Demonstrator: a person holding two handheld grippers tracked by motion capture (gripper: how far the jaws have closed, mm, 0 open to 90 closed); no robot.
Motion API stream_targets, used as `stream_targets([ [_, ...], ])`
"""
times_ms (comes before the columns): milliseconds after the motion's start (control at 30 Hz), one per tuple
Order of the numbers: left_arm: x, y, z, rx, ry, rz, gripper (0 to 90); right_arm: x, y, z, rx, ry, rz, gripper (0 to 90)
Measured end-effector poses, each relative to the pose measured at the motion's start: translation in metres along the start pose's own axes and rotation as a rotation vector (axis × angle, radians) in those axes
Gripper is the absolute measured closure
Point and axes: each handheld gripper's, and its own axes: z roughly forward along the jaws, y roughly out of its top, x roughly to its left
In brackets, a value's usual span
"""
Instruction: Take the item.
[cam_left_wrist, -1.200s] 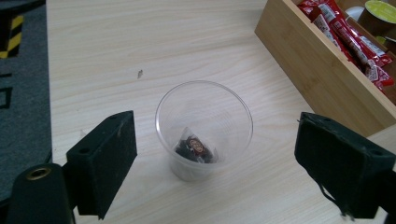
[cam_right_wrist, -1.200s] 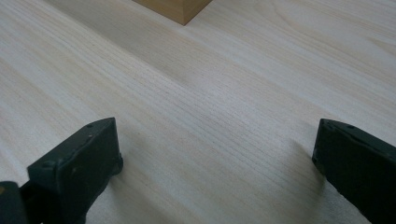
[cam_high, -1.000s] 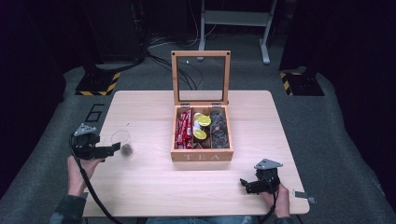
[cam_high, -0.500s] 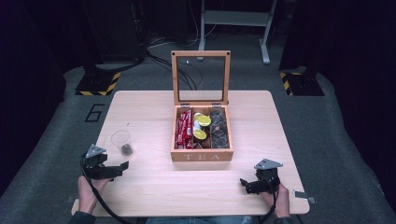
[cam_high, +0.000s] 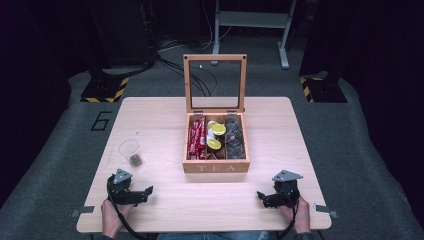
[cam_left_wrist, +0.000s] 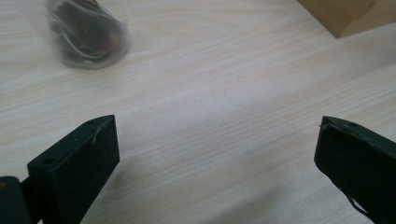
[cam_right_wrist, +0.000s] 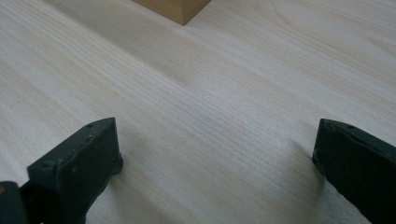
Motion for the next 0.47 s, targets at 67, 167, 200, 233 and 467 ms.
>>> stream_targets([
  [67,-0.0016,-0.0004,0.0024,0.014,0.007,0.012,0.0,0.0002,0.0000,0.0000,0.000,0.002,0.003,0.3],
  [167,-0.0036,0.0002,0.0039,0.015,0.017,0.022,0.0,0.0003,0.0000,0.0000,-0.001,0.002,0.003,0.2],
  [200,-0.0055,0.0007,0.0058,0.022,0.047,0.031,0.0,0.0002,0.0000,0.0000,-0.001,0.002,0.002,0.2],
  [233,-0.0079,0.0010,0.0073,0.028,0.074,0.045,0.8,0.0003,0.0000,0.0000,0.000,0.002,0.002,0.3],
  [467,-0.0100,0.0033,0.0104,0.040,0.095,0.054,0.0,-0.0004,0.0000,-0.0001,0.003,0.002,-0.005,0.2],
])
